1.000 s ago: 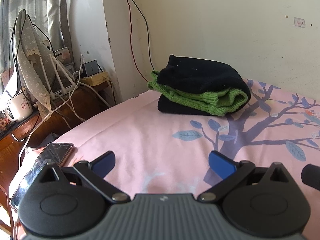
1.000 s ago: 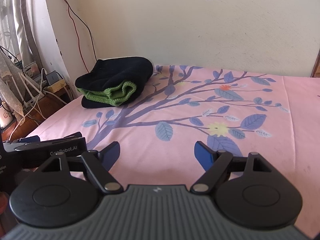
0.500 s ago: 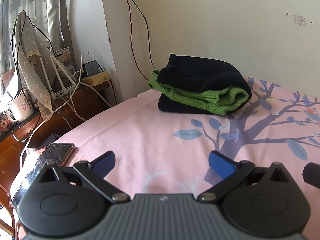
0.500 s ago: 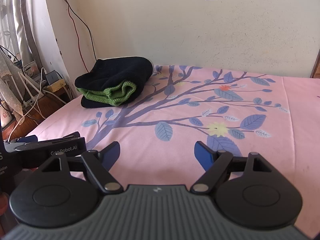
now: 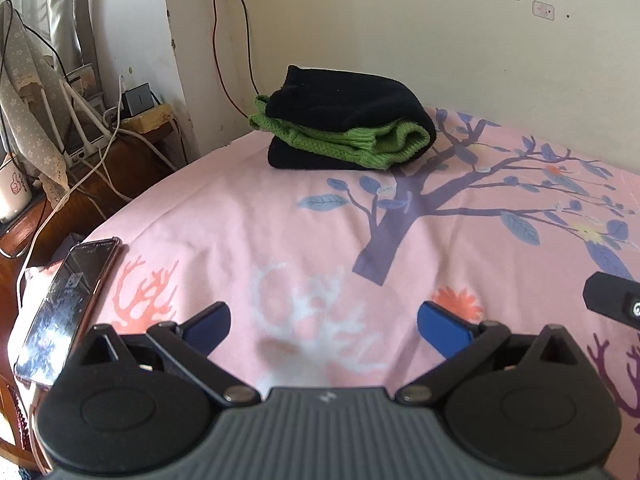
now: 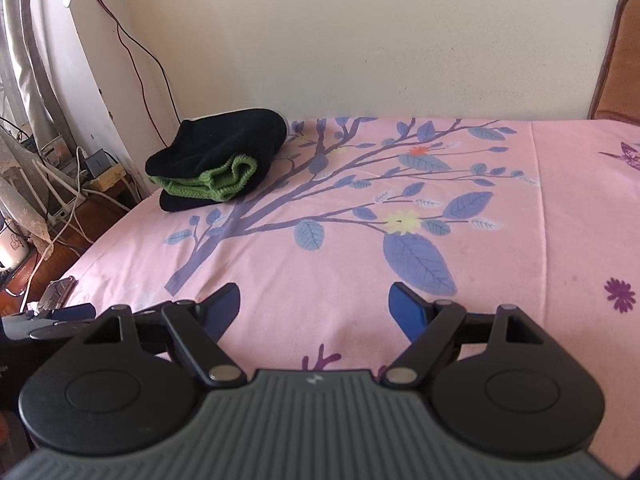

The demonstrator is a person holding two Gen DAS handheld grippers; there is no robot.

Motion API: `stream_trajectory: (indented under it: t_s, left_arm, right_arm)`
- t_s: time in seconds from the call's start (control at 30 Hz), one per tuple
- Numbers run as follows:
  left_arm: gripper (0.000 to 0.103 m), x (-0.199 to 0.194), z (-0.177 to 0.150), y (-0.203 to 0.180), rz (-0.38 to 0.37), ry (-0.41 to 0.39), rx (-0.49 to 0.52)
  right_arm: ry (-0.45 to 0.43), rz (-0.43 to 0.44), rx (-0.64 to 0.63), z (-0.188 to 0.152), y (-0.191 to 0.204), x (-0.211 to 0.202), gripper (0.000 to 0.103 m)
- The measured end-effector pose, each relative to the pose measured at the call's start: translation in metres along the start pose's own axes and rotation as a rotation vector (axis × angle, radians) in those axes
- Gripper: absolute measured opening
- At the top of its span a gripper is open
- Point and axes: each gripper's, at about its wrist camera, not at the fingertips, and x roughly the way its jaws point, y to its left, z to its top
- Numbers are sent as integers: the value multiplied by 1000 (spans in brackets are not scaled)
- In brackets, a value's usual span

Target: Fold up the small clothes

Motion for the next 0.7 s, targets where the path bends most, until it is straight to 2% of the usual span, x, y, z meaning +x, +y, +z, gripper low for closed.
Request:
stream_trajectory:
  t_s: [0.13,0.33,0.7]
  left_arm:
    - [103,-10,-2,-1,25,38,7]
    - [103,-21,-7,3,-11,82,-27]
    - [103,-29,-13,0,-12,106,-35]
  right_arm:
    - [-31,-3,-28,-1,7,-16,84]
    - [-30,8,-39,-4,14,-22,84]
    - [-19,10,-35,-8,21,-26,85]
